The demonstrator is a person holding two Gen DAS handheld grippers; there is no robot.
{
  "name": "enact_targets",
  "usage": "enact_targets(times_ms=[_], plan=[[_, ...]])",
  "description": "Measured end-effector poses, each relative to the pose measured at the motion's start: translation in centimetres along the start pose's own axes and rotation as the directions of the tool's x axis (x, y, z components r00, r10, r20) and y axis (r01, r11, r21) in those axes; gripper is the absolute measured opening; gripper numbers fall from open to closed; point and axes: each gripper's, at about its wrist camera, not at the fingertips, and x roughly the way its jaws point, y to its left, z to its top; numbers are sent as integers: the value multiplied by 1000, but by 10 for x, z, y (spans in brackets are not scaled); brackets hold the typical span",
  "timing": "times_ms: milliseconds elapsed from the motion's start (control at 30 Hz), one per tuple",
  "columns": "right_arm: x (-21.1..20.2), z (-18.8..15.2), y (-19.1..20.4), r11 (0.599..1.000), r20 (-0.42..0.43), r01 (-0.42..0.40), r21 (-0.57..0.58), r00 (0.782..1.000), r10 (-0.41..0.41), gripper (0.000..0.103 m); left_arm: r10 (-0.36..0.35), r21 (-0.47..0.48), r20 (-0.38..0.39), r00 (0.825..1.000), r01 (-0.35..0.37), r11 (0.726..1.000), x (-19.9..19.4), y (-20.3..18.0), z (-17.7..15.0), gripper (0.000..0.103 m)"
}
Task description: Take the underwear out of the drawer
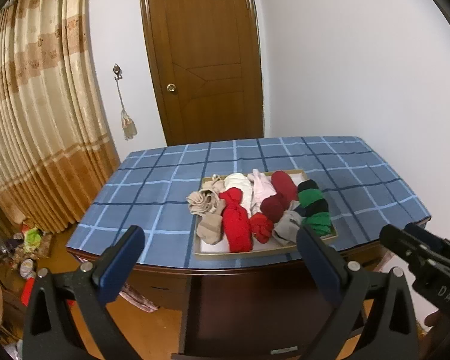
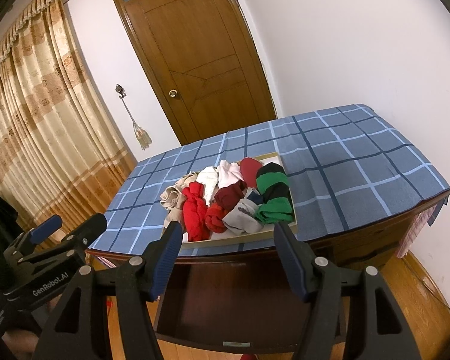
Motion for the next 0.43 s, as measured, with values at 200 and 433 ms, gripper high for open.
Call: enact_targets(times_ms=[200,433], plan=[[3,1,-3,1000,-7,9,11,1000,-9,66,-7,-20,-9,1000,6,1000,3,0,3,103],[9,3,-5,1000,-21,18,22,1000,-18,66,-12,-13,-14,1000,12,1000,6,-4,8,103]])
